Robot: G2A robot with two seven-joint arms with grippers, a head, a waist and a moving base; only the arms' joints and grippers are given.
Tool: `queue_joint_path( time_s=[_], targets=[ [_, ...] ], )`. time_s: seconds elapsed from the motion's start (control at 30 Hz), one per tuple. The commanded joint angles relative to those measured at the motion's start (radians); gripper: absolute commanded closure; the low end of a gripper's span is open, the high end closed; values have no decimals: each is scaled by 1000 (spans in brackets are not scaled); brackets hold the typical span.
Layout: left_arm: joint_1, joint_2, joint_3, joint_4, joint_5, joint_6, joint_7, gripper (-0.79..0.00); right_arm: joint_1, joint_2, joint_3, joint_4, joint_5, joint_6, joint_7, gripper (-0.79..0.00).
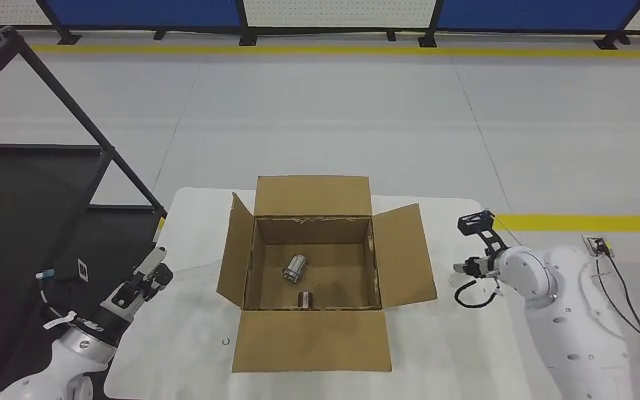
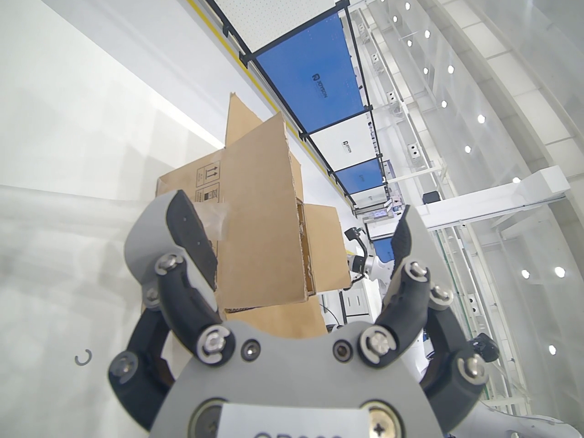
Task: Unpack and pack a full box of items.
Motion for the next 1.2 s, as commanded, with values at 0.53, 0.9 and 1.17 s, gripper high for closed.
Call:
queue_joint_path(
  time_s=[0.53, 0.9, 1.17],
  targets=[
    [14, 9, -41, 56, -22, -7, 37, -785, 129, -9, -191, -520, -46, -44, 65, -785],
    [36, 22, -99, 116, -120, -21, -26, -785, 469, -112, -579, -124, 178, -99, 25, -785],
    [-12, 37, -117, 167, -145, 2, -63, -785, 610, -229, -789, 213, 349, -101, -140, -785]
  ],
)
